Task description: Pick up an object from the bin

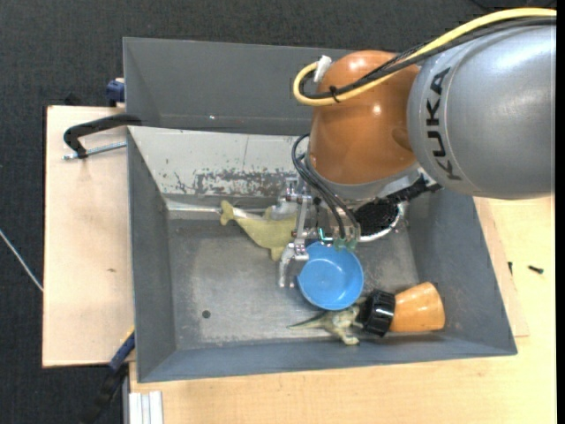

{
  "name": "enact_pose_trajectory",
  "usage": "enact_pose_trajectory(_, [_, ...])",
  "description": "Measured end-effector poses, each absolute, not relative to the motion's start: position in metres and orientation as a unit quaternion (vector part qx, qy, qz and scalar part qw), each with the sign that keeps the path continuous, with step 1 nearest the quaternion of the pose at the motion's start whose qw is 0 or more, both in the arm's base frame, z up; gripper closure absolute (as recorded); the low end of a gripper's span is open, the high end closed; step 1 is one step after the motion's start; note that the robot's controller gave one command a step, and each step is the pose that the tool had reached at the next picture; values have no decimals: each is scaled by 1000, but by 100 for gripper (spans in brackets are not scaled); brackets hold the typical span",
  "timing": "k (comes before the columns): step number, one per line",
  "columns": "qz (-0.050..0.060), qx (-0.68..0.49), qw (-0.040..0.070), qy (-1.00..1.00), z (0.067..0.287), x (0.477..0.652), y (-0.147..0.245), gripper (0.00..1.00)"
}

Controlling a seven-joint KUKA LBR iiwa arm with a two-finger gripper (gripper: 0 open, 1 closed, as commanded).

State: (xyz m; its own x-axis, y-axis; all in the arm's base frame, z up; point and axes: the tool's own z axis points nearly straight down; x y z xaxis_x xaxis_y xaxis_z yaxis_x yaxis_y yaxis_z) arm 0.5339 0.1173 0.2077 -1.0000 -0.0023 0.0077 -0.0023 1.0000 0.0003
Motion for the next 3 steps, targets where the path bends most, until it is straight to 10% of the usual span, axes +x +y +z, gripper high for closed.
enact_pose_trajectory(1, [-4,-183,-8,-983,75,591,62,0])
enact_pose_trajectory(3, [-2,16,-10,-1000,85,572,22,0])
